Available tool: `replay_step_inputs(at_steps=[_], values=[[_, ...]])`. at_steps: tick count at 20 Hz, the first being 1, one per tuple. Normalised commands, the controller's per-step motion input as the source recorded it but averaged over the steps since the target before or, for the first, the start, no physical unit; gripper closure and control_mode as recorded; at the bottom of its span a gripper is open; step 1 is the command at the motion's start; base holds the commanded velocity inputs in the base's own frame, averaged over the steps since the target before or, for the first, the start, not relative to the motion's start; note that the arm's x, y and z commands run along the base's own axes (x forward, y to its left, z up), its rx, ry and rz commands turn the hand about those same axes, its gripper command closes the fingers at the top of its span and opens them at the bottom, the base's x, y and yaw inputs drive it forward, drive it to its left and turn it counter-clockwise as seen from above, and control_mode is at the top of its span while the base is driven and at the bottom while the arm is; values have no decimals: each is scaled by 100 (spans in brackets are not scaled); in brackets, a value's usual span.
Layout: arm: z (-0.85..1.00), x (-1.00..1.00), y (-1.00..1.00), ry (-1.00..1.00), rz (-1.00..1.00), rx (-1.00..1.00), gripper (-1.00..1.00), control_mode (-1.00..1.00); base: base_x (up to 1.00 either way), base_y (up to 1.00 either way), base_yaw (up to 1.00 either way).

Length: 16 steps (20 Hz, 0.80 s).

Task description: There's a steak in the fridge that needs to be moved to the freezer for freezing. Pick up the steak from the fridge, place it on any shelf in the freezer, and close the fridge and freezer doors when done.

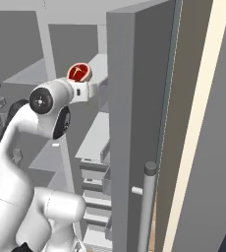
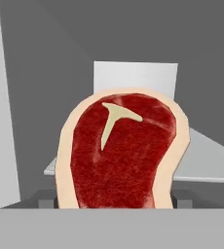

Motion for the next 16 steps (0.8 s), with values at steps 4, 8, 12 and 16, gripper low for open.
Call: replay_step_inputs(at_steps=[4, 8, 12, 16], values=[[16, -100, 2, 16, 0, 0, 100, -100, 0, 0, 0], [7, -100, 32, 25, 0, 3, 100, -100, 0, 0, 0], [2, -99, 60, 0, 0, 0, 100, -100, 0, 0, 0], [0, -72, 86, -13, 0, 0, 100, -100, 0, 0, 0]])
